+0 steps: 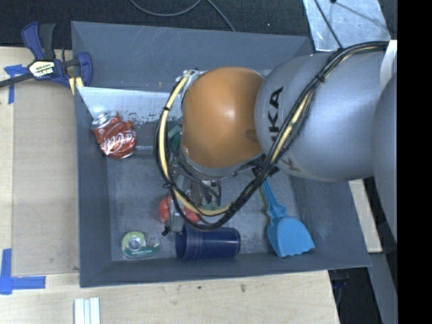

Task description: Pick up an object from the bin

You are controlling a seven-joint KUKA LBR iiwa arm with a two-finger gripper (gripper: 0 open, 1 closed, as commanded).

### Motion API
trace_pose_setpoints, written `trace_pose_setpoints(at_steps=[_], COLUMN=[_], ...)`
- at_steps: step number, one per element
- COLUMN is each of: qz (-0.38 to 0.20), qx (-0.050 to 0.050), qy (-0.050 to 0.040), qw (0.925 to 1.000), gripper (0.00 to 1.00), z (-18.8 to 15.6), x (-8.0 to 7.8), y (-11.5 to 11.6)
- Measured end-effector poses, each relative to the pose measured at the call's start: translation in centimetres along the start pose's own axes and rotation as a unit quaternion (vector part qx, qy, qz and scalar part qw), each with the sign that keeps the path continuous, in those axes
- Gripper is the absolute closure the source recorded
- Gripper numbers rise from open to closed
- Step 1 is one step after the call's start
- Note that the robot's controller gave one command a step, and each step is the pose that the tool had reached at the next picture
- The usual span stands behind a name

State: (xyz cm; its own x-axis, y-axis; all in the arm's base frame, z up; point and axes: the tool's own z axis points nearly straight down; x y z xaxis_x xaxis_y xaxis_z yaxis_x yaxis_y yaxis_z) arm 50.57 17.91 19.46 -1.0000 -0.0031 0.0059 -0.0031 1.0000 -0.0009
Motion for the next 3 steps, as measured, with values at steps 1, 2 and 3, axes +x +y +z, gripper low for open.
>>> trace_pose_setpoints(at_steps=[1, 2, 3], qz=[0.001, -0.021, -0.044], qx=[-0.001, -0.002, -0.001], qy=[-0.0043, -0.0062, -0.0035], qw=[1.0, 0.9998, 0.999], gripper=[0.0, 0.0, 0.0], z=[-0.5, 4.7, 6.7], x=[-0.2, -1.7, -4.4], y=[-0.1, -2.2, -6.8])
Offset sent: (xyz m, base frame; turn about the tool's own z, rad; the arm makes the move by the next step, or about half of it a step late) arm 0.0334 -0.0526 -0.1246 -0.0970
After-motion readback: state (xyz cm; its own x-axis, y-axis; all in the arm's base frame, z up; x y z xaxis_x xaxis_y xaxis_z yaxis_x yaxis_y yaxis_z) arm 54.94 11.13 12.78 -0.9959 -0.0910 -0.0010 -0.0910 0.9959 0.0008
